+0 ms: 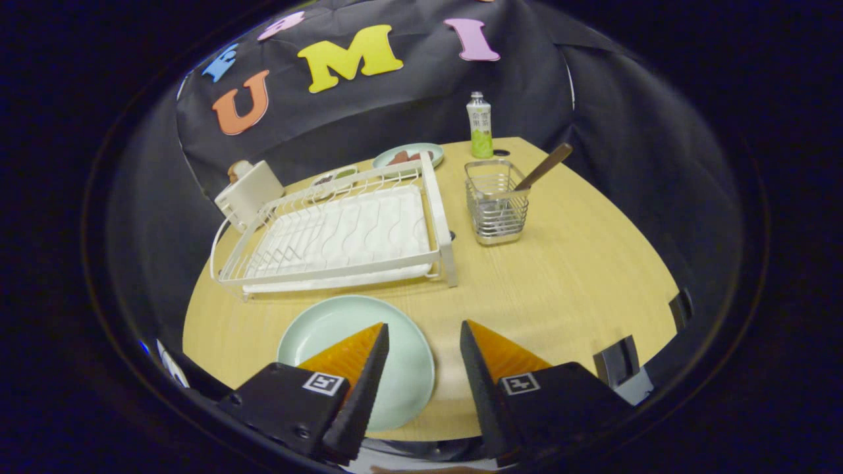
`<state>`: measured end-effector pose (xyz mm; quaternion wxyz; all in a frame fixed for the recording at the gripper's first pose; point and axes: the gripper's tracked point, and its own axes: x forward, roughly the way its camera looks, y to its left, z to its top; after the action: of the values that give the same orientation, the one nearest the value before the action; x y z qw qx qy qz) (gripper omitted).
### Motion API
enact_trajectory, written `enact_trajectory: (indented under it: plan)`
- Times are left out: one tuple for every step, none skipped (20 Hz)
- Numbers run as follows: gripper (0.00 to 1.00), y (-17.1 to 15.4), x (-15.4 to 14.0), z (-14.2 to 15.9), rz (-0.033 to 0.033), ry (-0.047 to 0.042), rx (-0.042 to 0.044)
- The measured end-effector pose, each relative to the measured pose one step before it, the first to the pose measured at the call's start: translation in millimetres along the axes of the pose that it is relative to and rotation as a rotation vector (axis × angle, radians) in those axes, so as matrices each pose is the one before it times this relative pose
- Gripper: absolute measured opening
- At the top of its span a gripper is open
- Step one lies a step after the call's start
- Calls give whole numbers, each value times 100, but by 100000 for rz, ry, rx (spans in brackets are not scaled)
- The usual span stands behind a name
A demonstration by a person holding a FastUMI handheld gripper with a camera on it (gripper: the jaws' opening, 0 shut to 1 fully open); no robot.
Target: Take the plate from the dish rack, then take the spoon from the basket and place it into the plate.
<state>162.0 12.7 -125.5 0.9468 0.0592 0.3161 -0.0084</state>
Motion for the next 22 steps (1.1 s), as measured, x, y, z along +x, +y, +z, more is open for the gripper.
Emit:
enact_trajectory:
  plan:
    - [77, -212, 2, 332, 17, -2279, -1497]
    - [80, -376, -144, 569, -923, -2668, -1290]
    - [79, -794, -106, 572, -2211, -2877, -897]
    - [79, -789, -116, 801, -1640, -4188, 111]
    - [79, -437, -62, 919, 316, -4173, -589]
    - [82, -710, 204, 748, -823, -3053, -768]
    - [85, -1148, -69, 778, -1328, -3360, 63]
    - [93, -942, 388, 680, -2282, -1134, 713]
    - [100, -875, 376, 540, -1444, 201, 1374]
    - [100, -352, 298, 197, 1089, 1016, 1662]
    - [100, 72, 435, 534, 2908, 115, 944]
    - [100, -662, 698, 569, -31, 758, -216]
    - [100, -684, 656, 929, -149, -1498, -293]
    - [100, -589, 979, 894, -317, -1097, -523]
    - [100, 261, 682, 1003, 3128, -2520, -816]
    - [100, 383, 659, 775, 2799, -2031, -1417]
    - [99, -101, 796, 628, 1011, -2146, -1433]
    - [99, -259, 768, 623, 860, -2441, -679]
    - [99, -681, 848, 209, -1452, -767, 162]
    - [99, -612, 937, 38, -1074, -795, 1850]
    - [99, -151, 799, 2, 700, -1025, 2065]
    - [99, -398, 695, 96, -58, -1733, 2074]
